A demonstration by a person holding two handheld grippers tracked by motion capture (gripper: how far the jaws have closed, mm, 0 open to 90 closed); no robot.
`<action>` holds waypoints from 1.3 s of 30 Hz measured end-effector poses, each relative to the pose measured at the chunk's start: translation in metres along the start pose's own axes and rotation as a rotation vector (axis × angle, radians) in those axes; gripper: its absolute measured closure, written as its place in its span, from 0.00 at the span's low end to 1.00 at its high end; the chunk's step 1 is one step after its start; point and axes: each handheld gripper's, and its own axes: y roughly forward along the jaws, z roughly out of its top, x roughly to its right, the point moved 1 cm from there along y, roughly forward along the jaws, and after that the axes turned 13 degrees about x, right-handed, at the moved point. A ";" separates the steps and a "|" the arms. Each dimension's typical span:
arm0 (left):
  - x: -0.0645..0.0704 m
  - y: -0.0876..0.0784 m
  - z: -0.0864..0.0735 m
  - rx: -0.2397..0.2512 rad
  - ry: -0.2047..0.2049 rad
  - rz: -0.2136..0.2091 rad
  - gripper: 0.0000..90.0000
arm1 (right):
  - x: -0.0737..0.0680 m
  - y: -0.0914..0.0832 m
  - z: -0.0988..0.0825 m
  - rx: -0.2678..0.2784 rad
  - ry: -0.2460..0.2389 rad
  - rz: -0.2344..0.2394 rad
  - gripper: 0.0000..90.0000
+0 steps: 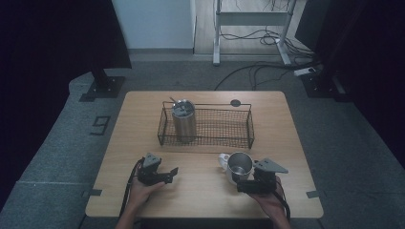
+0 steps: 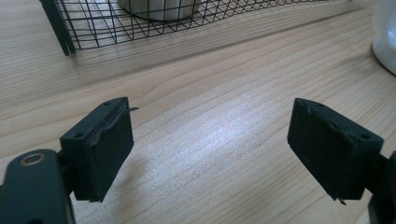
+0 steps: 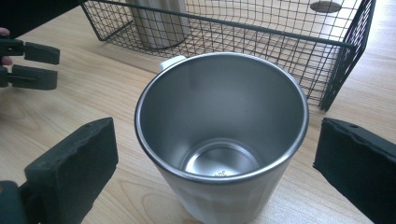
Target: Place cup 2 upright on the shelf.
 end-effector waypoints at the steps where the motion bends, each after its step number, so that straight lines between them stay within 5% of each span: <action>1: 0.000 0.000 0.000 -0.001 0.000 0.000 0.16 | 0.000 0.001 -0.001 -0.003 -0.002 0.000 0.00; 28: -0.001 -0.002 0.001 0.008 0.007 0.001 0.17 | -0.002 0.036 -0.015 -0.061 -0.029 -0.022 0.00; 39: -0.001 -0.001 0.000 0.009 0.007 0.000 0.17 | -0.001 0.036 -0.017 -0.033 -0.072 -0.036 0.07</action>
